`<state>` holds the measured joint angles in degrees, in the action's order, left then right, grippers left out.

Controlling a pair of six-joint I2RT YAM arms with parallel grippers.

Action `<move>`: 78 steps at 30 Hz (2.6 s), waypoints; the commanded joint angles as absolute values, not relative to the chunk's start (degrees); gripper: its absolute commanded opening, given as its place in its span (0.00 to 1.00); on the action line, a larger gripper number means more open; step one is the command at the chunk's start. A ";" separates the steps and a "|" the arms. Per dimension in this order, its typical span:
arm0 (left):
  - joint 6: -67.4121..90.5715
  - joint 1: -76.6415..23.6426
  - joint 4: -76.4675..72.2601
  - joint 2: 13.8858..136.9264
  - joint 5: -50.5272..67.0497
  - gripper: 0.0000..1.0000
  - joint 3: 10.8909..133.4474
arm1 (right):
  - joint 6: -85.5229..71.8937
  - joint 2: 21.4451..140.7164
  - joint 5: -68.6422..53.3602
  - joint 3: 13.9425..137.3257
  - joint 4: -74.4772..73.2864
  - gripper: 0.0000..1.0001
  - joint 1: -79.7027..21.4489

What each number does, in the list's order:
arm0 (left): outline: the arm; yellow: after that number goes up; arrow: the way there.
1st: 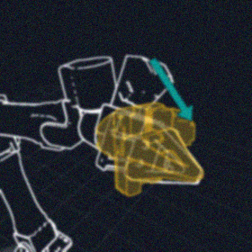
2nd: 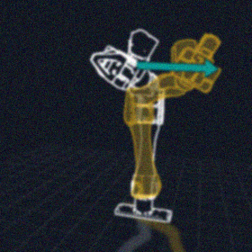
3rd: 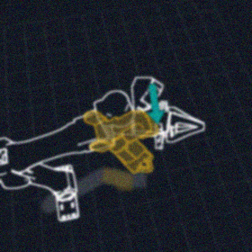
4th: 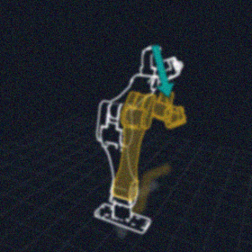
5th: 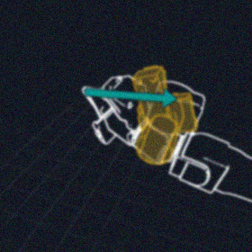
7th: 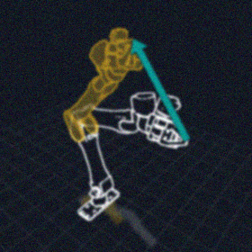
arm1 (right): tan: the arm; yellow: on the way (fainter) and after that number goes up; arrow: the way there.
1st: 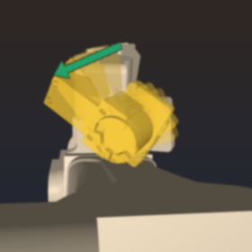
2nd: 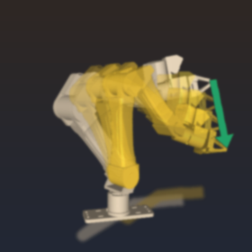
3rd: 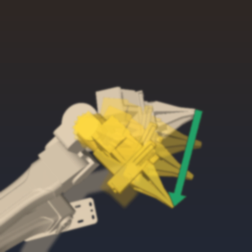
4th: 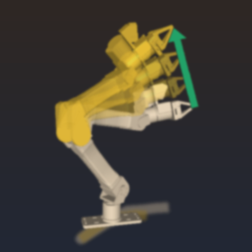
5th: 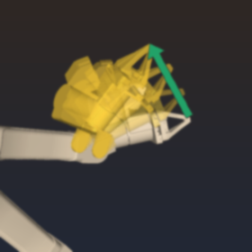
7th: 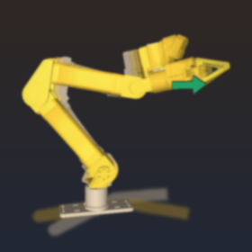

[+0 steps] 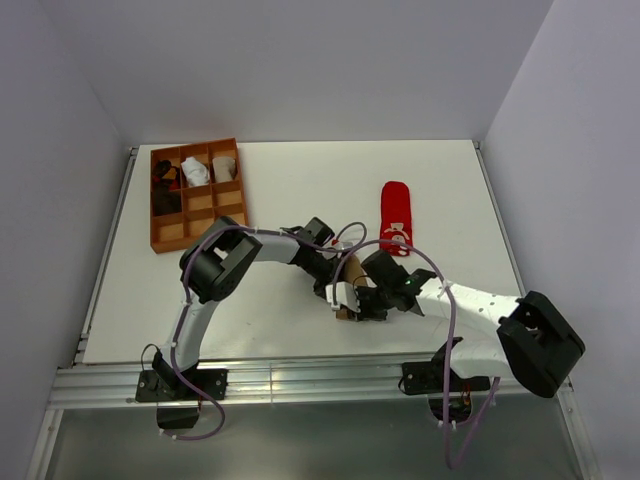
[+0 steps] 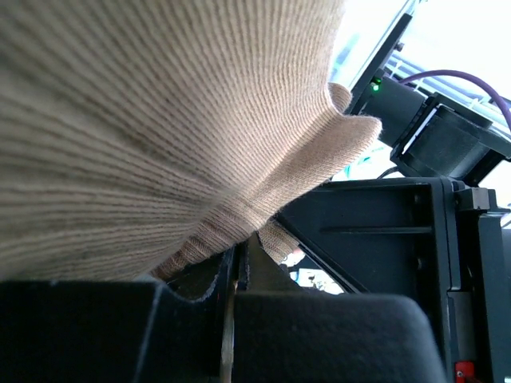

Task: Roll the socks
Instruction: Roll the sock at the center of the board.

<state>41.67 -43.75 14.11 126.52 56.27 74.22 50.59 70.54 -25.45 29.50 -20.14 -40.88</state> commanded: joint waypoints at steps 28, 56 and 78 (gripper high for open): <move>48.77 -35.24 2.65 97.50 22.33 0.25 57.06 | 59.67 102.29 -43.93 58.68 -60.08 0.15 -25.41; 12.22 -56.60 -8.44 99.40 16.34 0.53 55.37 | 58.10 129.90 -45.18 79.28 -77.96 0.16 -21.27; 14.67 -56.69 -8.70 107.57 26.72 0.25 55.20 | 55.38 130.26 -45.53 80.69 -76.65 0.16 -19.42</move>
